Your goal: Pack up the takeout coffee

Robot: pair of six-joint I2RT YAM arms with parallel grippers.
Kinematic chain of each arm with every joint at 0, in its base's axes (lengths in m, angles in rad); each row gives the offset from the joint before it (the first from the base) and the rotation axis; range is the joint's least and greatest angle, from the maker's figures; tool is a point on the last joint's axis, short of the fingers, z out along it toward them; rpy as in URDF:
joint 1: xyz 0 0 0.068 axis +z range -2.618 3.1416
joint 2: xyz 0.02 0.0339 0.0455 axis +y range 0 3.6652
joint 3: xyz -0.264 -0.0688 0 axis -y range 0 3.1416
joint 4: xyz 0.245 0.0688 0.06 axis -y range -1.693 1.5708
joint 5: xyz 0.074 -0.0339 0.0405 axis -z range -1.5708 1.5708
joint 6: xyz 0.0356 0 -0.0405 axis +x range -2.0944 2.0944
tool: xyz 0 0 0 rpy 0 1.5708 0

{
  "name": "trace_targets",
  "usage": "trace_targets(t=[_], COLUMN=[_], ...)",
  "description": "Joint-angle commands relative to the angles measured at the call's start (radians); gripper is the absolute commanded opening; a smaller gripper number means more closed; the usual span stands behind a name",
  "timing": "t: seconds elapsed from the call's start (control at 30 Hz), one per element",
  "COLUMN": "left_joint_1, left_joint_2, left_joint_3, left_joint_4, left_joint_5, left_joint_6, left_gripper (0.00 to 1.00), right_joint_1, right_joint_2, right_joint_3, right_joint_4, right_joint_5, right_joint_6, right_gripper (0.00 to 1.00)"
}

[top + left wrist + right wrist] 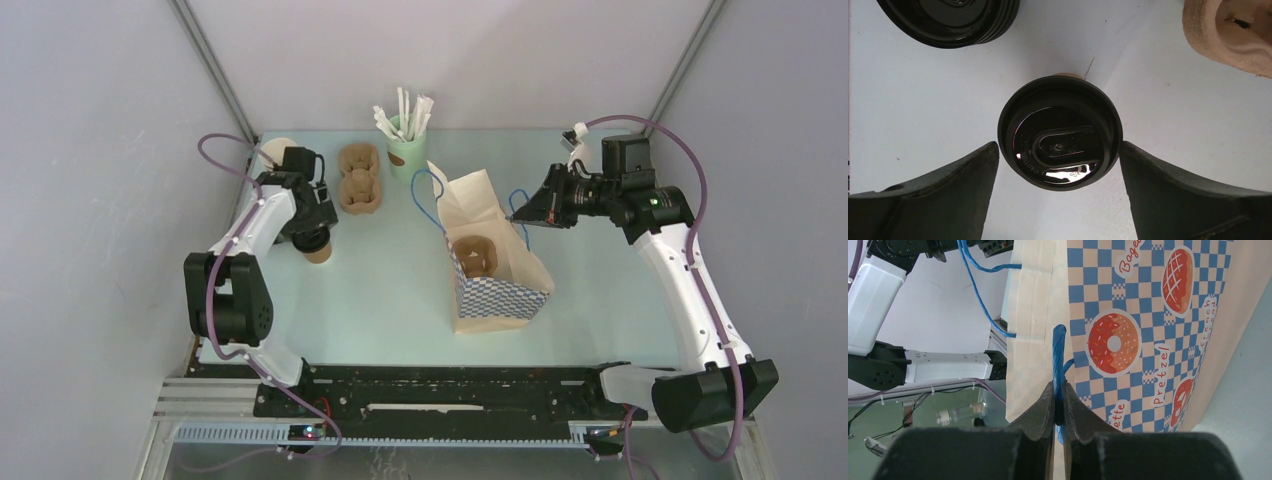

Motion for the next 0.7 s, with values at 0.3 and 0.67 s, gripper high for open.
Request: trace_targets(t=[0.3,0.67], left_joint_1=[0.005,0.006], left_joint_2=[-0.032,-0.018], left_joint_3=[-0.020,-0.030], left_joint_4=[0.054,0.065], left_joint_5=[-0.008,-0.007], left_joint_6=[0.000,0.005], left_gripper=[0.84,0.83], right_joint_1=[-0.003,-0.004], right_joint_2=[-0.007,-0.007], right_joint_3=[0.020,0.021], right_joint_4=[-0.011,-0.011], right_joint_5=[-0.024,-0.024], right_joint_6=[-0.028,-0.024], right_gripper=[0.13,0.13])
